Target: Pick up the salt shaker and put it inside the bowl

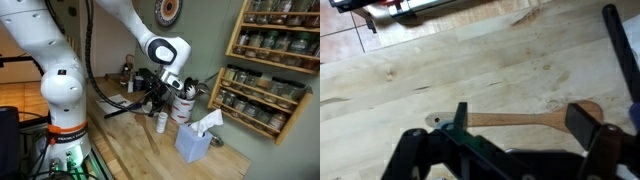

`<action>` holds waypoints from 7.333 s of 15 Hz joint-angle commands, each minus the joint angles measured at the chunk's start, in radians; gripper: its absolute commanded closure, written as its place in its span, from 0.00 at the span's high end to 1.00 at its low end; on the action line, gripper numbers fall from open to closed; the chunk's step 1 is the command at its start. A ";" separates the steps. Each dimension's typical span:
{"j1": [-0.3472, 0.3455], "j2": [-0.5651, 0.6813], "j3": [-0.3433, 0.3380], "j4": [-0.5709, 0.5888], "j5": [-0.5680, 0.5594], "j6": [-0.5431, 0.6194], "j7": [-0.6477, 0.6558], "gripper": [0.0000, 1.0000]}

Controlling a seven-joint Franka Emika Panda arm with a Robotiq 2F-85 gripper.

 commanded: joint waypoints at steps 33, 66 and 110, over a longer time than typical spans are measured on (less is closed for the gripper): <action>0.226 0.171 -0.269 -0.029 0.324 0.430 -1.566 1.00; 0.053 0.454 -0.112 0.115 0.672 0.480 -2.114 1.00; 0.058 0.192 0.147 -0.077 0.316 0.672 -1.439 0.30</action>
